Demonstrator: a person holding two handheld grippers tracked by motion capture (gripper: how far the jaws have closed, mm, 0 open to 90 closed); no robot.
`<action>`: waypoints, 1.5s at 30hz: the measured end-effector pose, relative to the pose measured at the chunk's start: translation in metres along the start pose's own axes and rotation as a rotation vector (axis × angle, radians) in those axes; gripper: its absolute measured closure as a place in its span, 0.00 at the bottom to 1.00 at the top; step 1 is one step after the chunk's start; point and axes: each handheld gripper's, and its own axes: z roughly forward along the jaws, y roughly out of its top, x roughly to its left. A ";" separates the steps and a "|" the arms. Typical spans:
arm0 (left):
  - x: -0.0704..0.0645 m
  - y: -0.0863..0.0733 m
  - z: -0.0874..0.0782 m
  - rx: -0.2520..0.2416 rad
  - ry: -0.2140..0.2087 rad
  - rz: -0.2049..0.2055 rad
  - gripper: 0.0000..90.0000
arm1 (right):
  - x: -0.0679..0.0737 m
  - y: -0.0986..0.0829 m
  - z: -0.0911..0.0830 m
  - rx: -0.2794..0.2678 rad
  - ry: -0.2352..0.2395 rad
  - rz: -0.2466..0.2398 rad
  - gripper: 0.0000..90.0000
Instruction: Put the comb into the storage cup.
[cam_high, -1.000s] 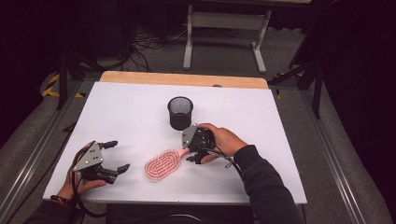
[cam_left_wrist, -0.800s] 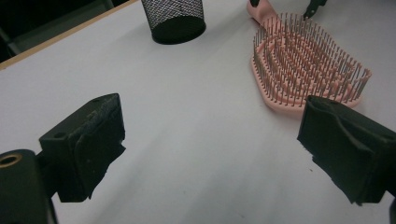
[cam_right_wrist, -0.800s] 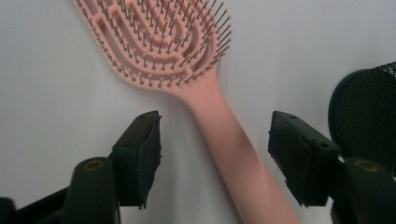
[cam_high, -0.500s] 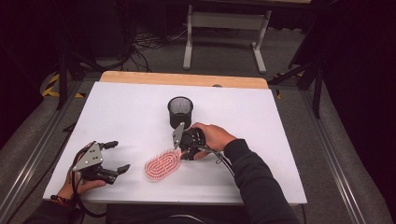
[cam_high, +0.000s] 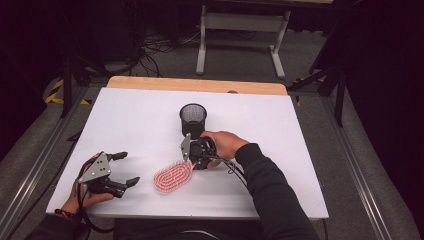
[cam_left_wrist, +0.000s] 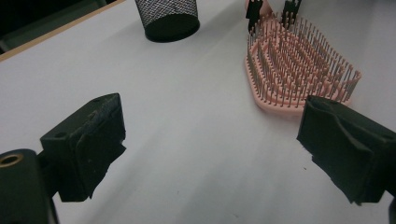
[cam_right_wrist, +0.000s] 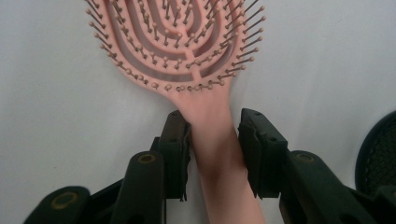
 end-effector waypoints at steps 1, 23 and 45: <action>0.000 0.000 0.000 0.003 -0.001 0.000 0.09 | 0.000 0.000 0.000 -0.001 0.002 -0.003 0.71; 0.003 0.001 -0.001 -0.008 0.012 -0.019 0.10 | 0.021 -0.007 -0.001 -0.136 -0.045 0.032 0.78; 0.005 0.000 -0.002 -0.028 0.018 -0.042 0.10 | 0.035 -0.020 -0.010 -0.314 -0.201 0.098 0.78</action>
